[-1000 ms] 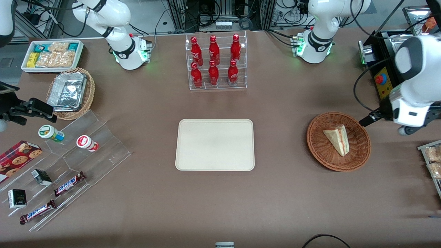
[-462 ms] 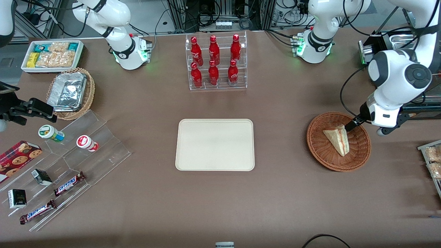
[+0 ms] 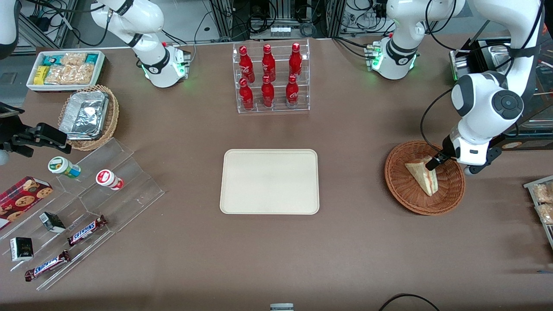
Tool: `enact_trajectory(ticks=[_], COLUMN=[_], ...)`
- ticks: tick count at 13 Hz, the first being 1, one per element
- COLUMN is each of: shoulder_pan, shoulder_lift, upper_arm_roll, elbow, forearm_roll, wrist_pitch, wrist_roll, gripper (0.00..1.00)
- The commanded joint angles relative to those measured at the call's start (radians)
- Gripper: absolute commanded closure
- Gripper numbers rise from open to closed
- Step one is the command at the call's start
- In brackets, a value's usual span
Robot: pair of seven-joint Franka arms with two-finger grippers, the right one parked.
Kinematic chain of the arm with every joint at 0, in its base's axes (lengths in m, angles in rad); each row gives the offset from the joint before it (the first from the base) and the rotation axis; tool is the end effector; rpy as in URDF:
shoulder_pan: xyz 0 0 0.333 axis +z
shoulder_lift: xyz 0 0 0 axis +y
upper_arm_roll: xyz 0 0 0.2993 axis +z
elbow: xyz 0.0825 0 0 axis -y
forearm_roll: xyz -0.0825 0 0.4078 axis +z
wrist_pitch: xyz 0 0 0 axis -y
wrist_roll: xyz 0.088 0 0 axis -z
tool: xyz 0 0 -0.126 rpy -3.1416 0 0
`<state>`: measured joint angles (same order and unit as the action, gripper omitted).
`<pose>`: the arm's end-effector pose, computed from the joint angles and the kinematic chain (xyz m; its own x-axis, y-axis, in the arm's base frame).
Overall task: Place sandwich from basket to tray
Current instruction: 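Close the left gripper on the wrapped sandwich and lift it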
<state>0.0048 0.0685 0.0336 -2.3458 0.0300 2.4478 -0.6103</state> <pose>0.5273 0.0208 0.2532 0.8098 0.5853 0.0400 0.5858 -0.8105 0.0008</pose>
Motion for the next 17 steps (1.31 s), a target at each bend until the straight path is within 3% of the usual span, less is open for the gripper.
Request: enact_trajectory(ticks=[1,7,12,13,14,15,16,17], shoulder_pan=[-0.011,-0.060,-0.045,-0.043,-0.045,-0.052,-0.057,-0.058], shoulder_lift=[0.017,0.074,0.088,0.085,0.085,0.082,0.073,0.057], upper_arm_roll=[0.002,-0.003,-0.001,0.000,0.000,-0.001,-0.001,-0.001], elbow=[-0.001,-0.012,-0.061,-0.058,-0.055,-0.047,-0.037,-0.029], forearm_roll=[0.015,0.016,0.077,0.077,0.076,0.077,0.079,0.082], wrist_pitch=[0.028,0.063,0.119,0.119,0.119,0.119,0.116,0.112], wrist_roll=[-0.046,-0.057,-0.055,-0.057,-0.072,-0.100,-0.104,-0.106], gripper=[0.00,0.00,0.00,0.07,0.32,0.66,0.87,1.00])
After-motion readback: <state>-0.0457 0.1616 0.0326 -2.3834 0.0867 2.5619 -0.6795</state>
